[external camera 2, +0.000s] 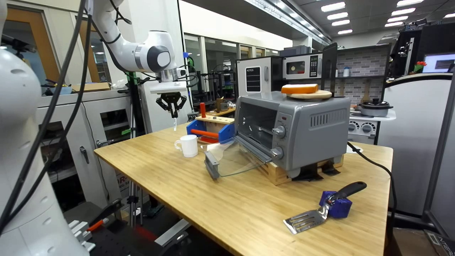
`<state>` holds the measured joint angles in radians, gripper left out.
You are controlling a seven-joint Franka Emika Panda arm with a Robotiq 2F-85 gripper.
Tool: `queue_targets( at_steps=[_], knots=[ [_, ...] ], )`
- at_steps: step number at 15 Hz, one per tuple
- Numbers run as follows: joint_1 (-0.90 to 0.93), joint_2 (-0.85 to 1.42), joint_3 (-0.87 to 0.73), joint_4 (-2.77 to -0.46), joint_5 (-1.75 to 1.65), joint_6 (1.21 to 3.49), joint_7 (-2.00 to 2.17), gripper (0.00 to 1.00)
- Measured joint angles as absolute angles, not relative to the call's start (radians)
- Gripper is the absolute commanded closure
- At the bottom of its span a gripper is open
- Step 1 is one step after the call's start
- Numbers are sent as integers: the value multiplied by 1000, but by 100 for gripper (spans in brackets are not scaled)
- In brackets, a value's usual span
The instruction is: Put the marker in the mug
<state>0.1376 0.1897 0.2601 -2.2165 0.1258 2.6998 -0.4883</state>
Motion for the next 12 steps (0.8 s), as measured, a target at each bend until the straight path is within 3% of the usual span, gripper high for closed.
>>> queue_targets(
  at_steps=[8,12],
  knots=[
    [128,196,258,-2216,125,2715,-488,96],
    [139,200,187,-2216,-95,2690,-310,96]
  ],
)
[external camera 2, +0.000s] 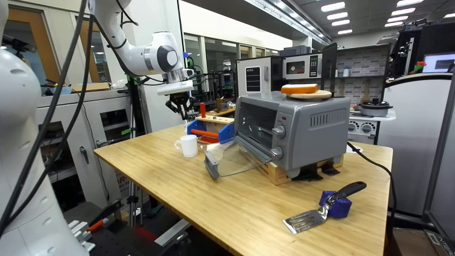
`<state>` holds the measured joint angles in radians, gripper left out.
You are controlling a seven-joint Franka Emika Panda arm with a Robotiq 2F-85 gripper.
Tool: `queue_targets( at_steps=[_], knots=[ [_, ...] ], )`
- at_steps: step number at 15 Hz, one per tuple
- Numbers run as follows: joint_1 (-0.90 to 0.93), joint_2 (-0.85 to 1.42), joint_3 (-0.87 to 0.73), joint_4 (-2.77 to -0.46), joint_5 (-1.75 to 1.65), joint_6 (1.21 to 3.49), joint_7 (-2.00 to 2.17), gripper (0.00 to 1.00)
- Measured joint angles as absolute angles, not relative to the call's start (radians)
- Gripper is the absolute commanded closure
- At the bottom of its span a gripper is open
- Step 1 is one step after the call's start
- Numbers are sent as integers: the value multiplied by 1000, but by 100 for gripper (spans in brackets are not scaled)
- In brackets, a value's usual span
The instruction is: Put the marker in the mug
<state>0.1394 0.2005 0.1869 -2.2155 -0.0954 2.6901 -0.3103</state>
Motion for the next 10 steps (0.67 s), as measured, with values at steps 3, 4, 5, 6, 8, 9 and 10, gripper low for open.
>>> queue_targets(
  at_steps=[3,4,5,6,8,9,10],
  knots=[
    [170,210,132,-2178,-321,2614,-161,96],
    [182,218,130,-2156,-365,2583,-131,96],
    [197,227,130,-2135,-393,2558,-112,96],
    [213,237,130,-2116,-410,2535,-101,96],
    [238,257,136,-2086,-420,2510,-98,96],
    [246,267,142,-2074,-420,2507,-100,96],
    [252,278,147,-2065,-420,2505,-104,96]
  ],
)
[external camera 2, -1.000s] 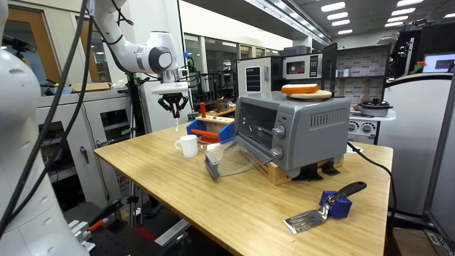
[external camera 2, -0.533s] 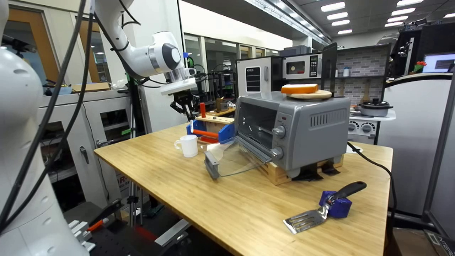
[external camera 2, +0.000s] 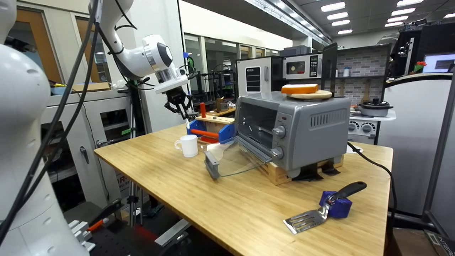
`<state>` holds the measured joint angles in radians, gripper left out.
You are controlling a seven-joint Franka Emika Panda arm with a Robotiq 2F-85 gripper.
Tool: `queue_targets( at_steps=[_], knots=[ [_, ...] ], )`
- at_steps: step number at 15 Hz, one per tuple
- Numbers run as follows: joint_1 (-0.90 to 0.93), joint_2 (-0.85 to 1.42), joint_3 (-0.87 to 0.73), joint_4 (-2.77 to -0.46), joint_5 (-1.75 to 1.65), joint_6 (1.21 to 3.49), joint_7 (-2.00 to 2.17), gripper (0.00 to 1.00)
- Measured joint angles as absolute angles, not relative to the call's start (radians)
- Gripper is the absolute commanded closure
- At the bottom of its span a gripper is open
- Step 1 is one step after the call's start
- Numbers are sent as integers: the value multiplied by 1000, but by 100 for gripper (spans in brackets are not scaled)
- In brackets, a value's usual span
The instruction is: Put the marker in the mug
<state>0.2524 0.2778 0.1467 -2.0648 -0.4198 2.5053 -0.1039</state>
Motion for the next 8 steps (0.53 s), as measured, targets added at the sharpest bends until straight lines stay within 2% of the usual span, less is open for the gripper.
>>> queue_targets(
  at_steps=[4,5,8],
  knots=[
    [260,316,152,-2025,-414,2440,-108,96],
    [260,324,154,-2014,-407,2412,-109,85],
    [260,335,160,-1994,-383,2369,-118,85]
  ],
)
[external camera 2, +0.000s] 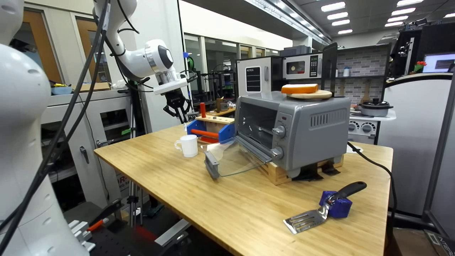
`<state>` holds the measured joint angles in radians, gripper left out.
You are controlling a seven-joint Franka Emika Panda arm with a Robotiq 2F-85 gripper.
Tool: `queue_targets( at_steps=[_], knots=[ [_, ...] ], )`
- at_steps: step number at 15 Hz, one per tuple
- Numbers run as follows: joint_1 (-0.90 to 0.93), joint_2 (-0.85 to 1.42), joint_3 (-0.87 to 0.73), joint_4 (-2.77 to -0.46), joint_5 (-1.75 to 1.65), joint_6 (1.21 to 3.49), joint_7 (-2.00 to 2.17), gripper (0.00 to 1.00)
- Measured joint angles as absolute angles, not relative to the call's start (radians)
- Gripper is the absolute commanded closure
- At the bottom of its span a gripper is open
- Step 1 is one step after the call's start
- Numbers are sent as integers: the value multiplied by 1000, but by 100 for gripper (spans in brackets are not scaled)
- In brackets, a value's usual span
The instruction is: Put the marker in the mug
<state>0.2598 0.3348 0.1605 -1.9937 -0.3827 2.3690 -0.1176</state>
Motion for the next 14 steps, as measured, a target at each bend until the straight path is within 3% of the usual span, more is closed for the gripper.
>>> queue_targets(
  at_steps=[9,10,14],
  knots=[
    [260,335,162,-1991,-382,2358,-118,85],
    [260,335,162,-1991,-382,2358,-118,96],
    [256,337,167,-1991,-351,2403,-122,96]
  ],
)
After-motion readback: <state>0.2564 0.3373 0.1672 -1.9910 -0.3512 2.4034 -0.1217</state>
